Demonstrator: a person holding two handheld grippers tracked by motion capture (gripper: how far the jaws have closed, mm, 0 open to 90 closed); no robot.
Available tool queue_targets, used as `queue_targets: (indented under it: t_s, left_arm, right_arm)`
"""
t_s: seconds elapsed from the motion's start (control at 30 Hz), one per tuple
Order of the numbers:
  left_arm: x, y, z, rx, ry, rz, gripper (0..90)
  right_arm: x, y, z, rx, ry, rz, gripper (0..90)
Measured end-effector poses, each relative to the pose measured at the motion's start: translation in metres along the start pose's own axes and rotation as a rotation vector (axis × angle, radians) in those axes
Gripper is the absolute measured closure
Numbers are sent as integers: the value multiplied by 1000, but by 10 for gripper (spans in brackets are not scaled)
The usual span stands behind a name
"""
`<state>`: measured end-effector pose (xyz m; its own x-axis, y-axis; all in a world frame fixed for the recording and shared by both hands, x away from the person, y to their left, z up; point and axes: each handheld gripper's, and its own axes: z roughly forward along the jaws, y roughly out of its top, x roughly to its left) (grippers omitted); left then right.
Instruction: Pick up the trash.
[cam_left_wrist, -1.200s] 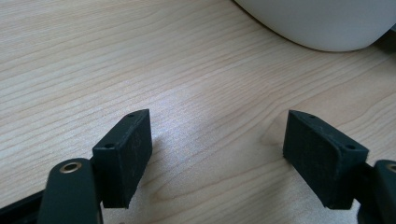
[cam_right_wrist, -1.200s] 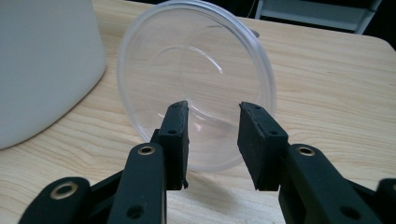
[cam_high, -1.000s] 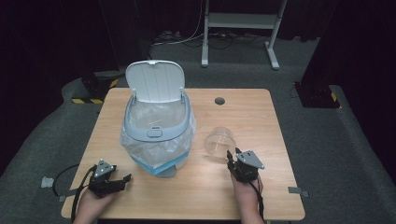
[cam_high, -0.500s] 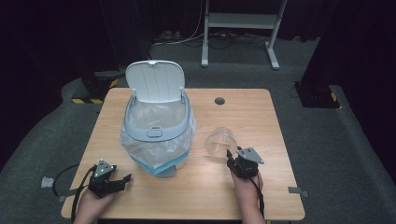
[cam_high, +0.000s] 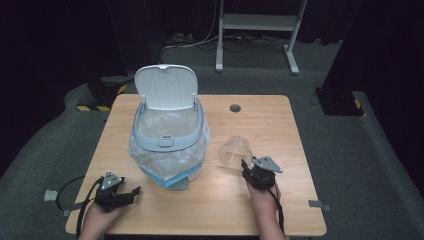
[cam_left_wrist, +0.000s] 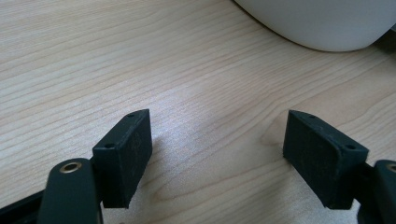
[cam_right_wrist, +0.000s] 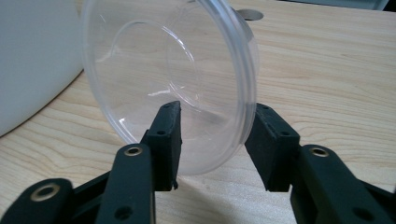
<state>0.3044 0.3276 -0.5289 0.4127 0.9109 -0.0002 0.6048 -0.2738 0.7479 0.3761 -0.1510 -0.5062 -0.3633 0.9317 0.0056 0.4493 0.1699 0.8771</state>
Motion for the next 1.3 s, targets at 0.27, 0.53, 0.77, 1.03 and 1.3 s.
queue_targets:
  t_s: [0.27, 0.53, 0.77, 1.03, 1.3]
  left_arm:
    - [0, 0, 0, 0, -1, 0, 239]
    - [0, 0, 0, 0, -2, 1, 240]
    - [0, 0, 0, 0, -2, 1, 240]
    - [0, 0, 0, 0, -2, 1, 240]
    - [0, 0, 0, 0, -2, 1, 240]
  right_arm:
    - [2, 0, -6, -18, 13, 7, 622]
    - [5, -2, -5, -20, 24, 9, 693]
    - [7, -1, -4, -22, 36, 8, 769]
    - [9, 1, -7, -39, 66, 13, 812]
    - [14, 5, -15, -76, 70, -2, 830]
